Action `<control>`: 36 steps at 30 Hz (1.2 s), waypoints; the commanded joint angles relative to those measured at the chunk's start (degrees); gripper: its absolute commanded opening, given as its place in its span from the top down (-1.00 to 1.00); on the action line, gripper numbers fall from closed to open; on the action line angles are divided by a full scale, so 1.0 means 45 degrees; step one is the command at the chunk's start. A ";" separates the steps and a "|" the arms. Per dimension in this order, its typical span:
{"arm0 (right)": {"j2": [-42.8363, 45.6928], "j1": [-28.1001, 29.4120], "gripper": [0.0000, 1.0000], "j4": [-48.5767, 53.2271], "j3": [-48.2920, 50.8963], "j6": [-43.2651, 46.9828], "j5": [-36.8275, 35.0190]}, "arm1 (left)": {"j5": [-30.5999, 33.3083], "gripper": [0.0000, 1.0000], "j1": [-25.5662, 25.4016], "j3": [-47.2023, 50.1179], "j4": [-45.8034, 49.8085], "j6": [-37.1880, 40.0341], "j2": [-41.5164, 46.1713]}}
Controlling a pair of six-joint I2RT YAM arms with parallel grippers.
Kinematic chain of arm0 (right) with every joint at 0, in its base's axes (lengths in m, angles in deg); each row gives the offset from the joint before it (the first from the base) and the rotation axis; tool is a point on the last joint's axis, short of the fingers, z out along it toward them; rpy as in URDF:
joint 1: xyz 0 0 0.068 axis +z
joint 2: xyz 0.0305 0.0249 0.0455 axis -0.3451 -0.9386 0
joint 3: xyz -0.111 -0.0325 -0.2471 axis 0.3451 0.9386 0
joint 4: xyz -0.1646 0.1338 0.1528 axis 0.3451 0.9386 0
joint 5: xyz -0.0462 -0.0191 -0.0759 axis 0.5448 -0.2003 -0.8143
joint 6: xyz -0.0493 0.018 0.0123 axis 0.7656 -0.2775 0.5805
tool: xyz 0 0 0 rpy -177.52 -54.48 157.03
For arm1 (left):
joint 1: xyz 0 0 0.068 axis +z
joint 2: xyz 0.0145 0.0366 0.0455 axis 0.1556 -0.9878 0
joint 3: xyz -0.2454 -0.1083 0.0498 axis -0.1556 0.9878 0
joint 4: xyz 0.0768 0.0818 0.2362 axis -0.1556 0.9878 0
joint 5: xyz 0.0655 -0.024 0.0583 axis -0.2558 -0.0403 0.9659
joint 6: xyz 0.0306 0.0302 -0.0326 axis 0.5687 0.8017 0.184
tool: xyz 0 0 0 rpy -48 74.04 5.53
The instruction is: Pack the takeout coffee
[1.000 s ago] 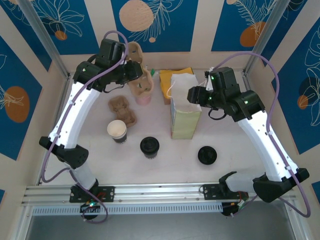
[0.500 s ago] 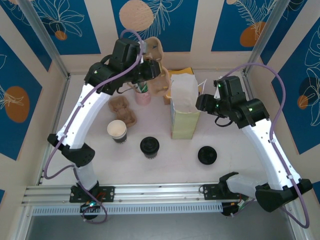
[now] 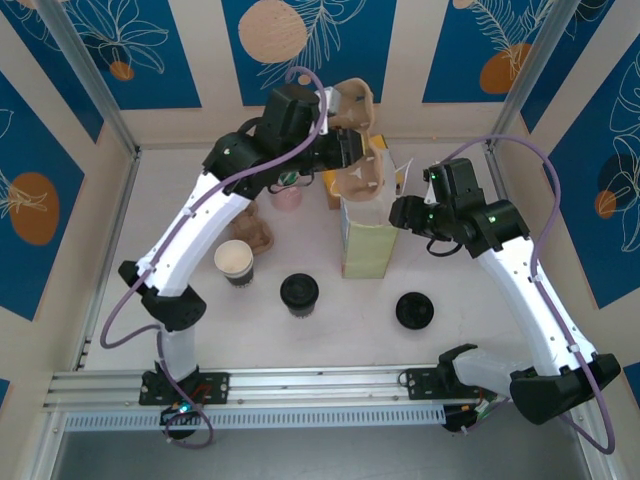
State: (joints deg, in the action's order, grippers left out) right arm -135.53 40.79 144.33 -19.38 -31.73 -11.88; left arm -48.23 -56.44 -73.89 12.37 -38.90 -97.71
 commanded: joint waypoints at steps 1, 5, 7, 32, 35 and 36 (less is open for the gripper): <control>0.0246 -0.0066 -0.14 -0.0132 0.0219 -0.0220 0.0381 | -0.0379 0.44 -0.0334 -0.0358 -0.0438 -0.0136 -0.0406; 0.0339 -0.0061 -0.14 -0.0135 0.0349 -0.0247 0.0310 | -0.0469 0.45 -0.0557 -0.0371 -0.0387 -0.0274 -0.0868; 0.0431 -0.0113 -0.14 -0.0069 0.0392 -0.0247 0.0127 | -0.0456 0.44 -0.0586 -0.0367 -0.0251 -0.0352 -0.1074; 0.1595 -0.1156 -0.15 -0.0258 0.1586 -0.0159 0.0795 | 0.1658 0.42 -0.0499 -0.0384 0.2102 -0.0511 -0.2469; 0.1556 -0.1125 -0.15 -0.0419 0.1707 -0.0091 0.1135 | 0.1718 0.42 -0.0489 -0.0387 0.2205 -0.0548 -0.2472; 0.1534 -0.1132 -0.15 -0.0478 0.1740 -0.0073 0.1207 | 0.1805 0.42 -0.0484 -0.0405 0.2261 -0.0554 -0.2438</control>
State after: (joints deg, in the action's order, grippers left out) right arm -129.19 35.91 143.54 -12.08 -32.08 -9.17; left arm -41.89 -58.69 -73.89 20.46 -40.85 -108.31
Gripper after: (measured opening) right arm 0.574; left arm 0.292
